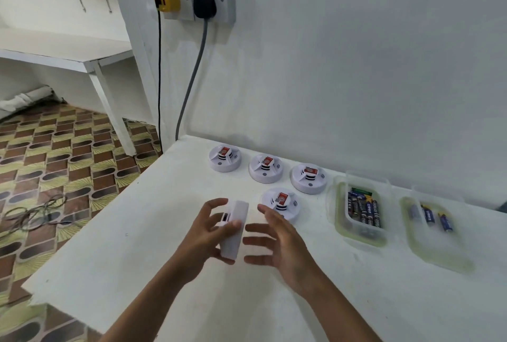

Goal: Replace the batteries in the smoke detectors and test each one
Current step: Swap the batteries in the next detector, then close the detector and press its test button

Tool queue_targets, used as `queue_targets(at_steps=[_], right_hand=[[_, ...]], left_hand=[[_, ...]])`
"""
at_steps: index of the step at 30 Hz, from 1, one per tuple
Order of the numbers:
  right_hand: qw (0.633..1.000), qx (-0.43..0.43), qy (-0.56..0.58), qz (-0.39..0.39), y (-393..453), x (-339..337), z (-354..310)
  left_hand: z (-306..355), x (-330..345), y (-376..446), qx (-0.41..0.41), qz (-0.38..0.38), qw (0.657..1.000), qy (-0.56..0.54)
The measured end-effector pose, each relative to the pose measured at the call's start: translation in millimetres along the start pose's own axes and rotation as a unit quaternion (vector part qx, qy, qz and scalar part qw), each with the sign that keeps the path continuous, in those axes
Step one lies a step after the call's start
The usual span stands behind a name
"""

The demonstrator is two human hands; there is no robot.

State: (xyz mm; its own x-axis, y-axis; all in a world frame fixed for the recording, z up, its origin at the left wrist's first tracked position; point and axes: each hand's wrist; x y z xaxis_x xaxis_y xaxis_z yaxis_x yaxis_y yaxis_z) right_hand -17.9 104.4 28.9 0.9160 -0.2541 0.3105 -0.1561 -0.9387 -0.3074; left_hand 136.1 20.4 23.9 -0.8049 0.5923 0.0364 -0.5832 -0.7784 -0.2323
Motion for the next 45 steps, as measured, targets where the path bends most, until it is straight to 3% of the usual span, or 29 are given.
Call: queue_targets(at_steps=[3,7,11,15,20,26,40,45], right_hand=[[0.990,0.061,0.116,-0.061,-12,-10,-1],[0.973,0.055,0.200,-0.101,-11,-31,12],[0.963,0.028,0.242,-0.111,-7,-35,28],[0.963,-0.014,0.247,-0.104,-1,-16,32],[0.943,-0.029,0.325,-0.057,13,5,41],[0.962,-0.057,0.256,-0.079,19,13,52],[0.961,-0.042,0.259,-0.088,27,5,57],[0.972,-0.036,0.213,-0.090,29,1,63]], left_hand=[[-3,14,-3,0.057,0.027,0.990,0.126],[-5,12,-4,0.104,0.006,0.989,0.109],[-13,3,-1,0.111,0.015,0.992,0.058],[-24,-7,5,0.045,-0.017,0.999,0.003],[-34,-14,14,-0.015,-0.021,0.980,-0.199],[-43,-24,17,-0.041,-0.045,0.975,-0.213],[-48,-28,14,-0.019,-0.072,0.980,-0.183],[-47,-28,14,-0.022,-0.070,0.978,-0.194]])
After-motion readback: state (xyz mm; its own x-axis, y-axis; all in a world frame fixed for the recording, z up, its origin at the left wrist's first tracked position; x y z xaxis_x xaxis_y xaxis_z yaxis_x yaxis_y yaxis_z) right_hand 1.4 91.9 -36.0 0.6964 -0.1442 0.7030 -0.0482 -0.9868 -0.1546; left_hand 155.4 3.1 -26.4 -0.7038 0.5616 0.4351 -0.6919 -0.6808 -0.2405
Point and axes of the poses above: each hand's wrist, its own y-axis towards the middle knuckle, its own x-axis out of the palm, z = x × y, and after that the axes turned 1 degree about -z, right-handed
